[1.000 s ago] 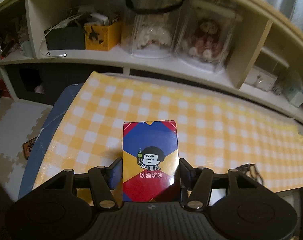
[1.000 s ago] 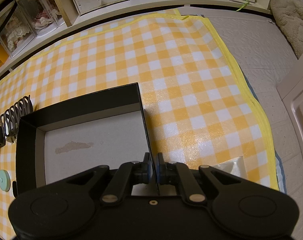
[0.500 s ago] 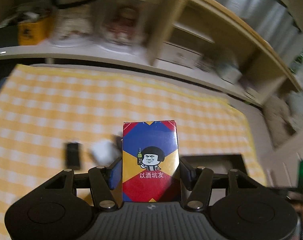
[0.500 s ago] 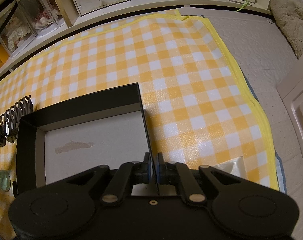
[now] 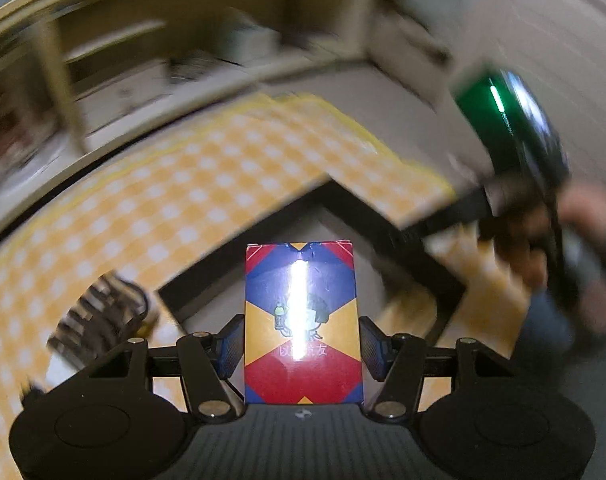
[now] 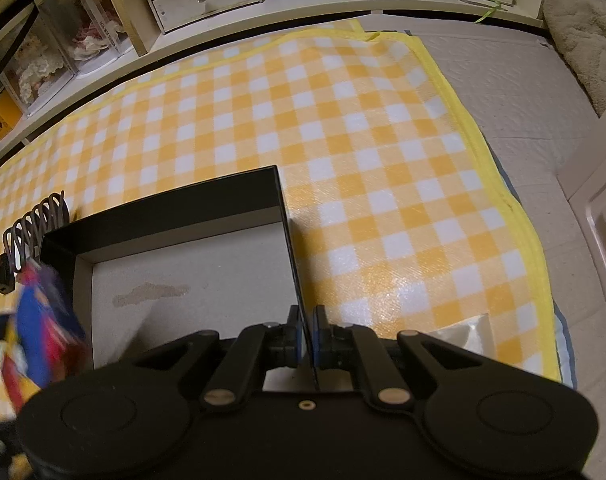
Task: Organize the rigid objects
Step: 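Carry the card box into the black box and open the left gripper, then move the left tool to the dark coiled cable and grasp it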
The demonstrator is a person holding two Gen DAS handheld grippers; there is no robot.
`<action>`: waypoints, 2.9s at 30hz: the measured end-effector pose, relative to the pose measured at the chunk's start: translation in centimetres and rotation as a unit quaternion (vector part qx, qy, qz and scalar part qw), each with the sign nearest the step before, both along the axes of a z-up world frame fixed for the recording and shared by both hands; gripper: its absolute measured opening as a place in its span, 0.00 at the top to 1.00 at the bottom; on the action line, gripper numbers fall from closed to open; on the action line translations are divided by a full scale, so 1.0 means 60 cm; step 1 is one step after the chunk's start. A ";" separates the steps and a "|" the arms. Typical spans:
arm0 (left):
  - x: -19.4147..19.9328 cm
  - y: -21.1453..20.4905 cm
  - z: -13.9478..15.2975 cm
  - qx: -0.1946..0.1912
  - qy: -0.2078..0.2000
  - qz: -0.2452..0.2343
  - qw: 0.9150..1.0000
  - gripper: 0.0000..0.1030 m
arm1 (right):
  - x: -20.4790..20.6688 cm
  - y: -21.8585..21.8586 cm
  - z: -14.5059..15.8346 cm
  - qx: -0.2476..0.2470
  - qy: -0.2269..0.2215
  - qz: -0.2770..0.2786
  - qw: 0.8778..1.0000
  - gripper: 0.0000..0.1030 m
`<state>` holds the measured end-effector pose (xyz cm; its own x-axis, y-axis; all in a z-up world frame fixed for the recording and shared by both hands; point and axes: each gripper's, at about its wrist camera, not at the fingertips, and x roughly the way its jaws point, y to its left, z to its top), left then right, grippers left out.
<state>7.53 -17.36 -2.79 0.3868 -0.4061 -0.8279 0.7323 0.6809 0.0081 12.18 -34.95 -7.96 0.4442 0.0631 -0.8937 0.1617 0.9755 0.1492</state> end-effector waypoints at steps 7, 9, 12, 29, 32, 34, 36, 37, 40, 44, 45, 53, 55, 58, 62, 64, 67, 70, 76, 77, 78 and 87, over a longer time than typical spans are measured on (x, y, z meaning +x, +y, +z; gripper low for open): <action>-0.003 -0.026 -0.033 0.111 -0.018 -0.144 0.983 0.42 | 0.000 0.004 0.004 -0.001 0.001 0.002 1.000 0.95; 0.000 -0.031 -0.034 0.127 -0.021 -0.169 0.977 0.42 | 0.001 0.004 0.004 -0.002 0.002 0.003 1.000 0.95; 0.000 -0.040 -0.036 0.148 -0.019 -0.216 0.965 0.42 | 0.000 0.007 0.002 -0.003 0.002 0.004 1.000 0.95; 0.062 -0.040 -0.049 0.093 0.058 -0.149 0.983 0.53 | 0.005 0.008 -0.005 0.001 0.001 0.006 1.000 0.94; 0.066 -0.041 -0.050 0.095 0.048 -0.123 0.987 0.53 | 0.006 0.009 -0.006 0.001 0.001 0.006 1.000 0.94; 0.068 -0.037 -0.046 0.087 0.047 -0.101 0.990 0.53 | 0.005 0.008 -0.005 0.001 0.001 0.006 1.000 0.94; 0.071 -0.029 -0.037 0.069 0.054 -0.070 0.994 0.53 | 0.005 0.008 -0.006 0.001 0.001 0.007 1.000 0.94; 0.070 -0.024 -0.031 0.058 0.056 -0.057 0.995 0.53 | 0.005 0.007 -0.005 0.001 0.001 0.007 1.000 0.94; 0.061 -0.008 -0.011 0.029 0.063 -0.023 0.997 0.52 | 0.005 0.007 -0.006 0.001 0.001 0.006 1.000 0.94; 0.040 0.006 0.010 0.012 0.063 0.005 0.998 0.48 | 0.005 0.006 -0.006 0.001 0.001 0.006 1.000 0.94; 0.036 0.008 0.013 0.010 0.063 0.011 0.998 0.43 | 0.005 0.006 -0.006 0.001 0.001 0.006 1.000 0.94; -0.004 0.044 0.035 -0.007 0.057 0.066 0.996 0.12 | 0.005 0.007 -0.006 0.000 0.001 0.007 1.000 0.95; -0.013 0.052 0.035 -0.007 0.053 0.080 0.995 0.05 | 0.005 0.007 -0.005 0.000 0.001 0.007 1.000 0.95; -0.023 0.066 0.033 -0.013 0.041 0.106 0.993 0.00 | 0.005 0.007 -0.005 0.000 0.001 0.007 1.000 0.95; -0.034 0.077 0.026 -0.013 0.033 0.124 0.992 0.00 | 0.004 0.012 -0.008 -0.004 0.004 0.009 1.000 0.95; -0.036 0.082 0.024 -0.019 0.032 0.134 0.990 0.00 | 0.004 0.014 -0.010 -0.005 0.004 0.009 1.000 0.95; -0.037 0.090 0.021 -0.031 0.032 0.148 0.988 0.00 | 0.004 0.015 -0.011 -0.006 0.004 0.009 1.000 0.95; -0.035 0.097 0.018 -0.040 0.031 0.161 0.986 0.00 | 0.004 0.014 -0.010 -0.004 0.004 0.009 1.000 0.95; -0.033 0.106 0.013 -0.047 0.012 0.182 0.982 0.00 | 0.003 0.012 -0.010 -0.006 0.004 0.011 1.000 0.95; -0.032 0.108 0.012 -0.048 0.009 0.188 0.981 0.00 | 0.003 0.011 -0.011 -0.006 0.005 0.012 1.000 0.95; -0.030 0.109 0.012 -0.050 0.005 0.192 0.980 0.00 | 0.003 0.011 -0.011 -0.006 0.005 0.012 1.000 0.95; 0.000 0.154 -0.006 -0.106 -0.032 0.300 0.947 0.00 | 0.003 0.012 -0.011 -0.006 0.004 0.012 1.000 0.95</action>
